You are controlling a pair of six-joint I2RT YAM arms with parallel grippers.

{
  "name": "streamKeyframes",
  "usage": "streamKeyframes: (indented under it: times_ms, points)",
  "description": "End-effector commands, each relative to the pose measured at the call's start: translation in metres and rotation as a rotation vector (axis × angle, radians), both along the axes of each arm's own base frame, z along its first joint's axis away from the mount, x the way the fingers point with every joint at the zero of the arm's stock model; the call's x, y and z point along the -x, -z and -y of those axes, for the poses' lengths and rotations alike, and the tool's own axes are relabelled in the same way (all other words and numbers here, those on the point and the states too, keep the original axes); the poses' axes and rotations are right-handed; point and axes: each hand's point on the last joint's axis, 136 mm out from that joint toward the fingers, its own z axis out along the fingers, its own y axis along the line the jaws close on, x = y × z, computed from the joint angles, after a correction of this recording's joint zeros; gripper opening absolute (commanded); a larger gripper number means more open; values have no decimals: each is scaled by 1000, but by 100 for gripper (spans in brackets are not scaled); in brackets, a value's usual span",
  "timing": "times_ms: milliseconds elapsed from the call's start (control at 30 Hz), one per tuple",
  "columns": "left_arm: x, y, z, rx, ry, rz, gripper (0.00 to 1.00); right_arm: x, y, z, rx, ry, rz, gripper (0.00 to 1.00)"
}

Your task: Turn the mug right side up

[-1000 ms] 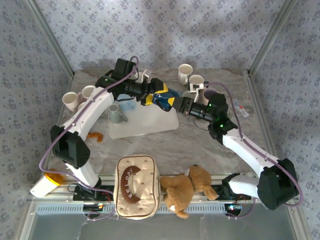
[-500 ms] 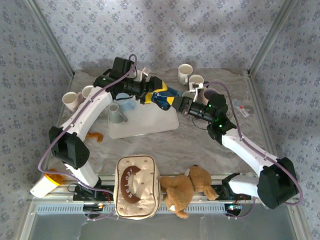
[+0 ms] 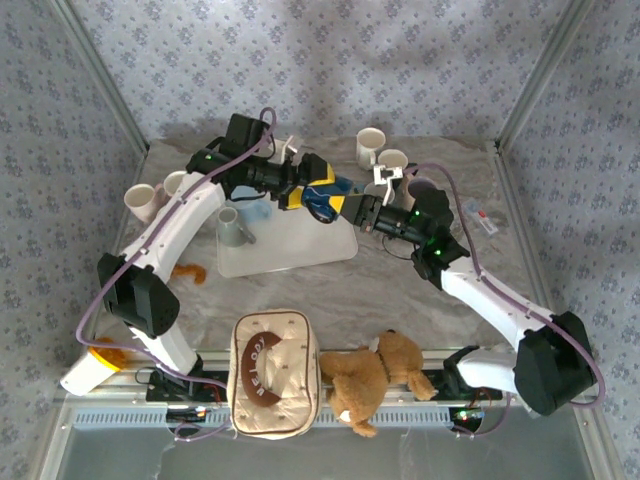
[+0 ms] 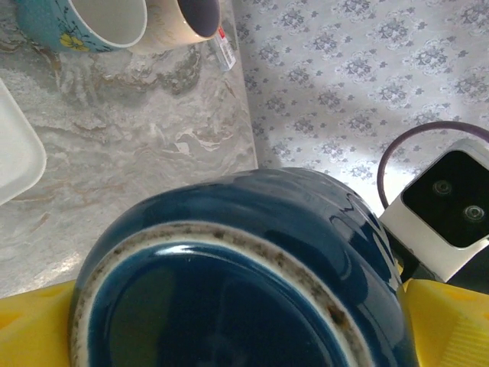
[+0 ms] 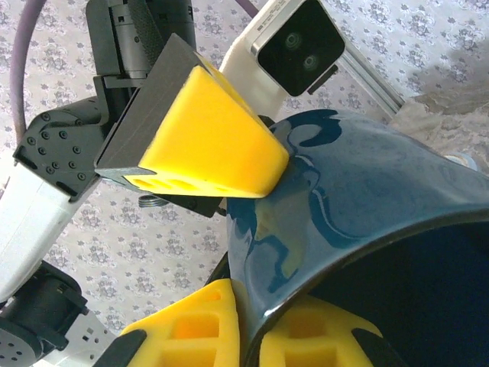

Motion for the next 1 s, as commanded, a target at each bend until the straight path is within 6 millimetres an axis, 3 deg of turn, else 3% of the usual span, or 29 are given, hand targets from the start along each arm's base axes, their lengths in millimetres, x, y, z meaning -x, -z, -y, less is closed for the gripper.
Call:
streamKeyframes:
  times_ms: [0, 167, 367, 533, 967]
  points:
    - [1, -9, -11, -36, 7, 64, 100, -3, -14, 4, -2, 32, 66, 3]
    - [-4, -4, -33, -107, -27, 107, 100, -6, -6, 6, 24, 53, 42, 2]
    - [-8, -7, -45, -131, -53, 180, 100, -11, 12, 12, 87, 87, -32, 2]
    - [-7, -12, -53, -173, -72, 274, 100, -14, 48, 32, 246, 192, -159, 1]
    - [-12, 9, -58, -298, -71, 371, 100, -5, 100, 83, 518, 359, -471, 0]
